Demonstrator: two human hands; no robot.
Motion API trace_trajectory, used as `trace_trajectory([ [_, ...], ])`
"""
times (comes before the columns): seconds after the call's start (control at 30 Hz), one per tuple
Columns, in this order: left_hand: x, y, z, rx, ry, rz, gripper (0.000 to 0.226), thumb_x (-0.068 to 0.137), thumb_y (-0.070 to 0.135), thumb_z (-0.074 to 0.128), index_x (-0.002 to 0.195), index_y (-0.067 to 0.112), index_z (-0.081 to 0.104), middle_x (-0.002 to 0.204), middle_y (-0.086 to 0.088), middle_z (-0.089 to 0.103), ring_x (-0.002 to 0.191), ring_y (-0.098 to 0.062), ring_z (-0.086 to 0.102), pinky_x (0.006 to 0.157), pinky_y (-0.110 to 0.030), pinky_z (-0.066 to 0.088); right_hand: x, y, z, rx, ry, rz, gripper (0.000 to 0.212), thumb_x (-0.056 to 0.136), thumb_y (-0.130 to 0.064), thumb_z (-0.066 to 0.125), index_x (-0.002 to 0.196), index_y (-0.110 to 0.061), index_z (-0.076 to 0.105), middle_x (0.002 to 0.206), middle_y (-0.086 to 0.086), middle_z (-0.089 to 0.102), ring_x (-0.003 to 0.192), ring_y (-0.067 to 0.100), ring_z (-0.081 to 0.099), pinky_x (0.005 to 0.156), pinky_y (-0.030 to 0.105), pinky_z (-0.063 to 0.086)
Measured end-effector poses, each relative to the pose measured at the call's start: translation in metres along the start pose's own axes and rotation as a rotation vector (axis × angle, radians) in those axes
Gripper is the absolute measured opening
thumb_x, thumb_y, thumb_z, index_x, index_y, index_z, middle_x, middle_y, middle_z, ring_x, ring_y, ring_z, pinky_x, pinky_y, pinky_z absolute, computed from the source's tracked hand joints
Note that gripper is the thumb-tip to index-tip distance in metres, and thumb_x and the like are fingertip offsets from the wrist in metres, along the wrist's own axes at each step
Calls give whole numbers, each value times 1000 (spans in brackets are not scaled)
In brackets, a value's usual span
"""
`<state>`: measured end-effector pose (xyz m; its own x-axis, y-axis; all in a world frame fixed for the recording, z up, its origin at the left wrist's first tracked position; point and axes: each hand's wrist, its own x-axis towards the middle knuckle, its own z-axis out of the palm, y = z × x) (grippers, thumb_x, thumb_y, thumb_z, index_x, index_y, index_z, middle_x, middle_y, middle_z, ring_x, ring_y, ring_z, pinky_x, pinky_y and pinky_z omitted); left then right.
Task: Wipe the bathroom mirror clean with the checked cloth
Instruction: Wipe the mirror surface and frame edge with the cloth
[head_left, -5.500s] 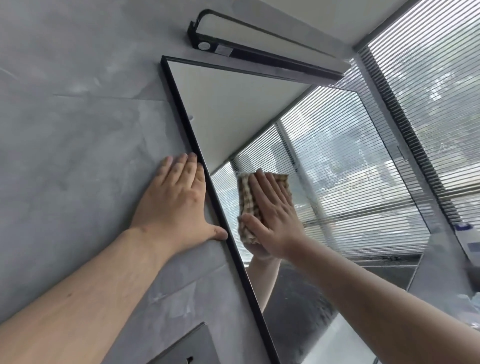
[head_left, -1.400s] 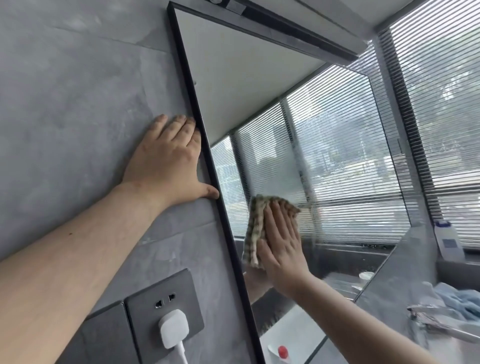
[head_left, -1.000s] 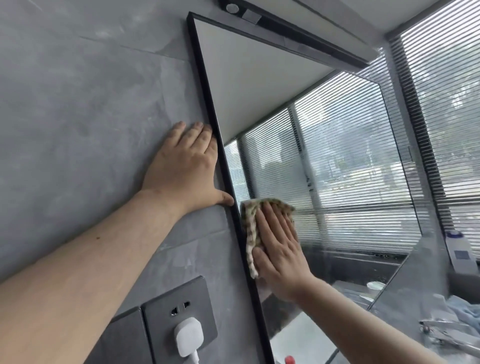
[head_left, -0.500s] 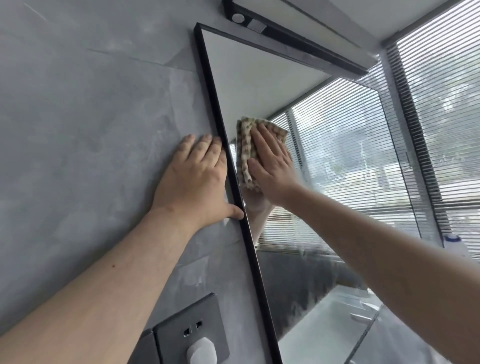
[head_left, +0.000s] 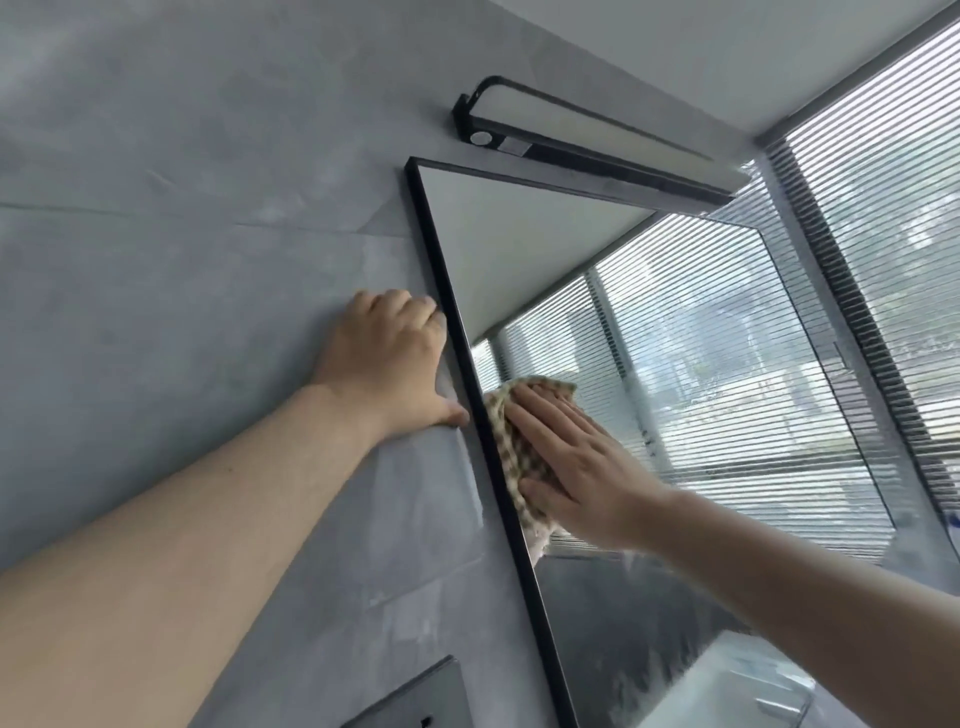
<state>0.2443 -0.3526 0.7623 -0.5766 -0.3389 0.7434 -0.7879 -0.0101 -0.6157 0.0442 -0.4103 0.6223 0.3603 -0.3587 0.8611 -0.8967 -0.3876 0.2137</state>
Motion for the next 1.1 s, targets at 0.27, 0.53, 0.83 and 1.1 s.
trace_trajectory([
  [0.27, 17, -18, 15, 47, 39, -102, 135, 60, 100, 33, 157, 7, 18, 166, -10, 14, 154, -23, 8, 123, -39, 10, 93, 15, -32, 137, 154, 87, 70, 97, -54, 28, 159, -31, 2, 166, -8, -5, 143, -1, -13, 115, 23, -16],
  [0.53, 19, -19, 21, 85, 71, -99, 134, 59, 100, 29, 155, 6, 24, 164, -11, 21, 153, -23, 13, 122, -39, 13, 158, 31, -42, 147, 213, 157, 69, 97, -56, 16, 159, -31, -1, 167, -6, -6, 152, 10, -8, 124, 39, -4],
  [0.83, 17, -18, 21, 127, 49, -98, 133, 61, 100, 24, 157, 7, 17, 166, -13, 14, 154, -26, 9, 123, -40, 11, 70, 25, -2, 116, 146, 110, 69, 94, -57, 10, 154, -33, -14, 166, -5, -12, 152, 9, -14, 125, 39, -2],
  [1.1, 18, -18, 23, 149, 50, -79, 126, 64, 100, 24, 159, 17, 11, 165, -16, 12, 153, -29, 7, 122, -43, 10, 1, 8, 25, 62, 126, 21, 67, 101, -56, 9, 158, -26, -7, 166, -2, -7, 154, 19, -4, 124, 33, -4],
])
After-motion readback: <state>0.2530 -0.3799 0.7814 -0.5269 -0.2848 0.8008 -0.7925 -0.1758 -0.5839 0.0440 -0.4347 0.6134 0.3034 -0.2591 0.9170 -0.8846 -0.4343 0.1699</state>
